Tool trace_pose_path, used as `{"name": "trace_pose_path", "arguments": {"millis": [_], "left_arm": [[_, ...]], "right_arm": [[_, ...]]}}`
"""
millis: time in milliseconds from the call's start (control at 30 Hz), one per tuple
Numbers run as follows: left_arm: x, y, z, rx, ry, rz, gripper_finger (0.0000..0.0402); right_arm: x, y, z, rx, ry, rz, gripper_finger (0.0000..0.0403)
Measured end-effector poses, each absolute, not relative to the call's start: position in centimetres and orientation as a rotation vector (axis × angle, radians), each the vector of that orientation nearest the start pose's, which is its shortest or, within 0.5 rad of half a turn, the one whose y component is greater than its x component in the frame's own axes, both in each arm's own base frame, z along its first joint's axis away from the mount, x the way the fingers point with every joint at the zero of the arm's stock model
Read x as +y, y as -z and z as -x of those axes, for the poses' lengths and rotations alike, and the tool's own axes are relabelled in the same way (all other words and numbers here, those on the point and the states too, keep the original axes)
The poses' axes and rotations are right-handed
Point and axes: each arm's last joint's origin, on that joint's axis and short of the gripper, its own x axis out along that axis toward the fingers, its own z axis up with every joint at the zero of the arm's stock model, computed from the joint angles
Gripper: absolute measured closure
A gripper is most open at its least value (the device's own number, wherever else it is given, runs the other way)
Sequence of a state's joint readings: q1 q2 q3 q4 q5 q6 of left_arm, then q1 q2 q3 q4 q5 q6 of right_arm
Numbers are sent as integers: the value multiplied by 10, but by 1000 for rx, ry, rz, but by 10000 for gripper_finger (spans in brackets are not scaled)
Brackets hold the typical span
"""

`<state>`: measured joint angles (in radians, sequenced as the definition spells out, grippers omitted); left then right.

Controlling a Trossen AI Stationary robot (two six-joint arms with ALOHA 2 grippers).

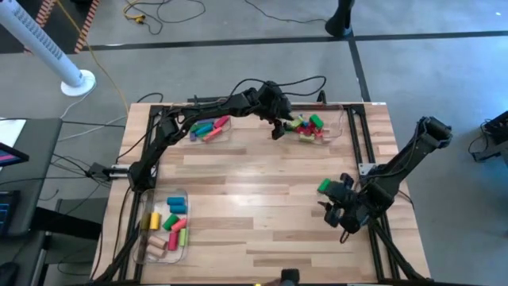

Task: Sort blocks by size
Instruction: Put the green cylindrical block into the bottom left transparent bin

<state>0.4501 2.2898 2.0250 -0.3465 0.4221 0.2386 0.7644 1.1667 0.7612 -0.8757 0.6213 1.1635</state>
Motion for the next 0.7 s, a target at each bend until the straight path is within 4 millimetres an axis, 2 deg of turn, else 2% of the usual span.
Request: {"name": "trace_pose_path", "arguments": {"millis": [167,433,567,700], "left_arm": [[191,-262,-477,664,131,-27,184],[143,-295,-466,811,290,-78,184],[125,-319,-449,843,332,-82,184],[115,-339,-429,872,382,-58,185]], "right_arm": [[115,-214,-144,994,397,-142,181],[107,-214,-150,1071,230,204,181],[96,-213,-154,1129,206,296,181],[82,-212,-157,1232,196,296,183]]}}
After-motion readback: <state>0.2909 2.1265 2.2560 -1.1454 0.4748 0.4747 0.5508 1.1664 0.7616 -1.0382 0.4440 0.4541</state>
